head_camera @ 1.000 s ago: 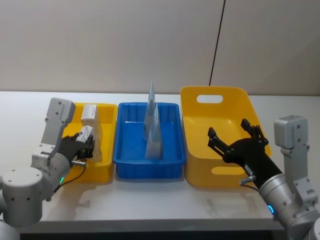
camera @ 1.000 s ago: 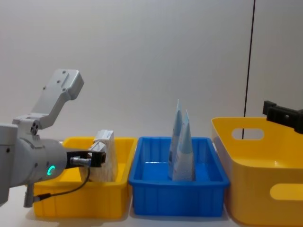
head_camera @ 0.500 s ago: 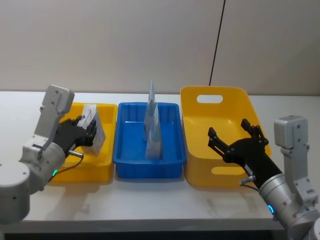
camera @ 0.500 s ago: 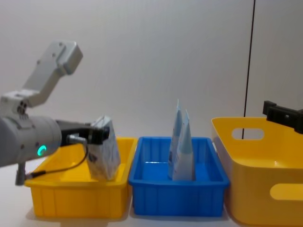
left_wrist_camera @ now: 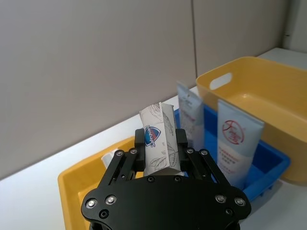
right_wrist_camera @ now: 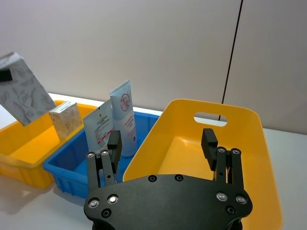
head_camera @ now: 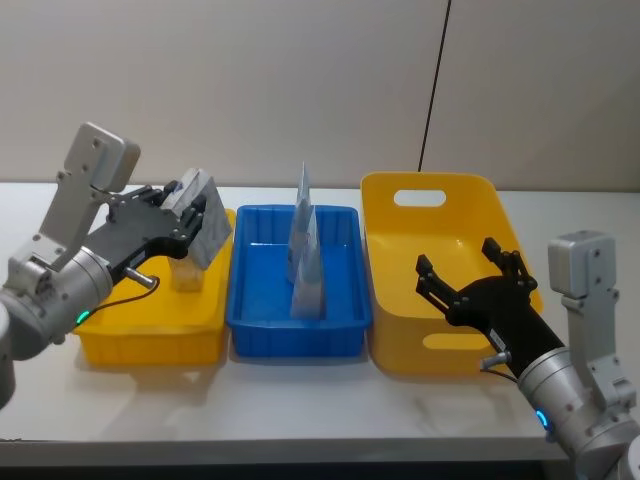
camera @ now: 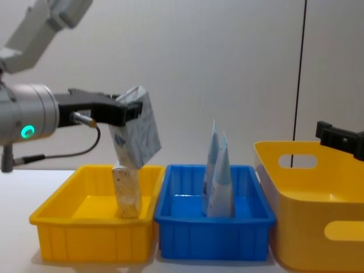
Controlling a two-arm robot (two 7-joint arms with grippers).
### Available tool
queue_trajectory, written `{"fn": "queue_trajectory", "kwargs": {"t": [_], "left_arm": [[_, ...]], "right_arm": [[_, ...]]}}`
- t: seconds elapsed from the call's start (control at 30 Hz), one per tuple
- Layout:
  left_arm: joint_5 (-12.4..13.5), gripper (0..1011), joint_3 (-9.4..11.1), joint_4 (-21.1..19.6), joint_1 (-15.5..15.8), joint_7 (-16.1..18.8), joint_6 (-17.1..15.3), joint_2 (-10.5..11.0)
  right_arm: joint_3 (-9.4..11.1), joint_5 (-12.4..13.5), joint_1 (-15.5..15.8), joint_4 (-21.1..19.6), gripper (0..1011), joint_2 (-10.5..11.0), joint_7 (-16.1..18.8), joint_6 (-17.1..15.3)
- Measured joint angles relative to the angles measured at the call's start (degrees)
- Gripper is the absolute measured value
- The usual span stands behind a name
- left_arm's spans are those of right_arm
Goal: Bimanual collaborative sorting of washing and personal care products
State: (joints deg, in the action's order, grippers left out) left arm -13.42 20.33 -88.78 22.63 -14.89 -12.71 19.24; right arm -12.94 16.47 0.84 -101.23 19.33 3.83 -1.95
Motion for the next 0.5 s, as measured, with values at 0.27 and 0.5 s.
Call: {"fn": "queue_trajectory", "kwargs": {"t": [0.27,0.5], "left_arm": [[-1.5,334,0.2,-3.0,0.4,-6.4,2.6,3.3],[-3.3,334,0.6,-4.4,0.8,-11.8,4.9,5.8]], "right_arm": [[0.0,0.0,0.0,0.0,1002,0.0,0.0,0.0],[0.0,0.0,0.0,0.0,1002,0.0,0.0,0.0]]}}
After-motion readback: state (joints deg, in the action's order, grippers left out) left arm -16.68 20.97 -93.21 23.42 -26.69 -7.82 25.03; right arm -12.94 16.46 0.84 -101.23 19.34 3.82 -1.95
